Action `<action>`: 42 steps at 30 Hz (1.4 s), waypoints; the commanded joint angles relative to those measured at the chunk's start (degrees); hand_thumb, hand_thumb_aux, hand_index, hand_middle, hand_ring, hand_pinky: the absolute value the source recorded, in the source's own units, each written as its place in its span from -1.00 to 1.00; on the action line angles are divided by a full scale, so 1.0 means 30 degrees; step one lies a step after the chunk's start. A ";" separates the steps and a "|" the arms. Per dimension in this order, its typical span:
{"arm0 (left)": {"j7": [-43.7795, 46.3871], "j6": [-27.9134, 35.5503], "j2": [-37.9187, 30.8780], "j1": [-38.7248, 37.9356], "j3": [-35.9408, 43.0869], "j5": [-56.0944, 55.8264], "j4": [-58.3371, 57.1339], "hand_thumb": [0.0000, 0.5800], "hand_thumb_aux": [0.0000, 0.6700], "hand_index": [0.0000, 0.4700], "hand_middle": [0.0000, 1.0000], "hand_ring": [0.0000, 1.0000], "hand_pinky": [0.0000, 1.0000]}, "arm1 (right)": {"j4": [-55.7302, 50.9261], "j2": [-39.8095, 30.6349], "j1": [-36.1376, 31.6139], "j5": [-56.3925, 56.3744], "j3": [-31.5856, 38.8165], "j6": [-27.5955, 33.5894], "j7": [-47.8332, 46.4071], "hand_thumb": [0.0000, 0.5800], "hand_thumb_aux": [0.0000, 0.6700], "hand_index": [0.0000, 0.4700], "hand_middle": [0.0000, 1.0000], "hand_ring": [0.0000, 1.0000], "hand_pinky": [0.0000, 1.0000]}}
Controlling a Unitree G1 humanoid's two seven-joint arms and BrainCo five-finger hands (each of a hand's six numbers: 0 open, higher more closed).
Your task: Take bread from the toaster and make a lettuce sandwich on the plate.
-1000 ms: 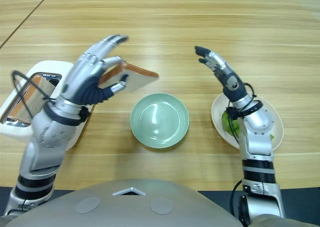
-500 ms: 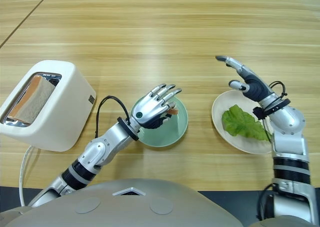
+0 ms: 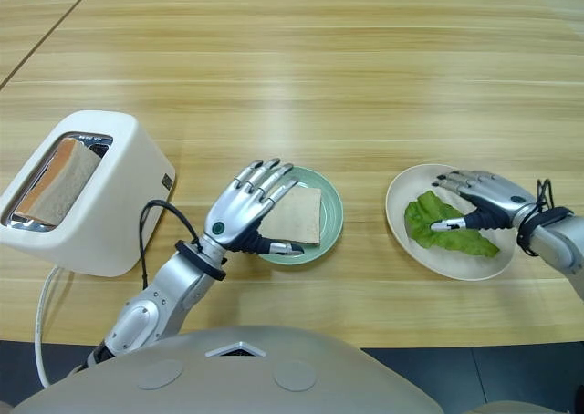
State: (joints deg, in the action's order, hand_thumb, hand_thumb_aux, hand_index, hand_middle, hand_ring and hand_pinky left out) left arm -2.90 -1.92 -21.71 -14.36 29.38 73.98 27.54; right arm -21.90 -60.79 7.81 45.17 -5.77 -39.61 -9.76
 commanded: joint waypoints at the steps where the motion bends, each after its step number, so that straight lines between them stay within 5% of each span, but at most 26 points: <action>1: 0.0078 -0.0252 -0.0006 -0.1126 -0.2139 -0.3789 0.1334 -0.98 -0.99 -0.99 -1.00 -1.00 -1.00 | -0.0406 -0.0039 -0.0639 0.0520 0.1534 0.0301 0.0318 -0.27 -0.59 -0.59 -1.00 -1.00 -1.00; 2: 0.0112 -0.0336 0.0020 -0.1425 -0.2758 -0.4939 0.1653 -0.91 -0.95 -0.95 -1.00 -1.00 -1.00 | -0.0648 -0.0115 -0.0864 0.0674 0.1805 0.0399 0.0576 0.46 -0.04 -0.04 -1.00 -1.00 -1.00; 5: 0.0151 -0.0620 -0.0063 -0.2089 -0.4310 -0.7096 0.2325 -0.66 -0.82 -0.82 -1.00 -1.00 -1.00 | -0.1131 -0.0308 -0.1551 0.0950 0.2562 0.0621 0.0999 0.75 0.29 0.29 -1.00 -1.00 -1.00; 9: 0.0221 -0.0917 -0.0126 -0.2483 -0.5224 -0.7709 0.2608 -0.50 -0.73 -0.73 -1.00 -1.00 -1.00 | -0.1498 -0.0387 -0.2260 0.1127 0.3377 0.0875 0.1390 1.00 1.00 1.00 -1.00 -1.00 -1.00; 19: 0.0360 -0.1472 0.0134 -0.2771 -0.5873 -0.7826 0.2636 -0.22 -0.56 -0.56 -1.00 -1.00 -1.00 | -0.0699 -0.0455 -0.2619 -0.0047 0.3394 0.0211 0.3021 1.00 1.00 1.00 -1.00 -1.00 -1.00; 25: 0.0596 -0.1587 0.0396 -0.2678 -0.6469 -0.8387 0.2983 -0.16 -0.52 -0.52 -1.00 -1.00 -1.00 | 0.3184 -0.0408 -0.2826 -0.4372 0.2536 -0.0678 0.0787 1.00 1.00 1.00 -1.00 -1.00 -1.00; 32: 0.0800 -0.1874 0.0618 -0.2471 -0.7268 -0.9524 0.3123 -0.15 -0.51 -0.51 -1.00 -1.00 -1.00 | 0.8195 0.2276 -0.6644 -0.9149 0.5972 -0.0513 -0.4629 1.00 1.00 1.00 -1.00 -1.00 -1.00; 39: 0.1133 -0.2197 0.0605 -0.2476 -0.8312 -1.0046 0.3762 0.07 -0.36 -0.36 -1.00 -1.00 -1.00 | 0.7510 0.6921 -0.9704 -0.7674 0.9834 -0.0796 -0.6792 1.00 1.00 1.00 -1.00 -1.00 -1.00; 42: 0.1457 -0.2199 0.0624 -0.2588 -0.8766 -1.0462 0.4240 -0.06 -0.46 -0.46 -1.00 -1.00 -1.00 | 0.6880 0.7909 -0.9701 -0.6152 1.0527 -0.1106 -0.6493 1.00 1.00 1.00 -1.00 -1.00 -1.00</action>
State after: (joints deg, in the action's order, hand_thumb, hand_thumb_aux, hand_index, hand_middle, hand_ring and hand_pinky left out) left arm 0.42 -8.59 -19.67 -21.62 4.10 43.67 39.09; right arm 0.35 -38.49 -20.61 23.33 24.46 -42.24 -29.46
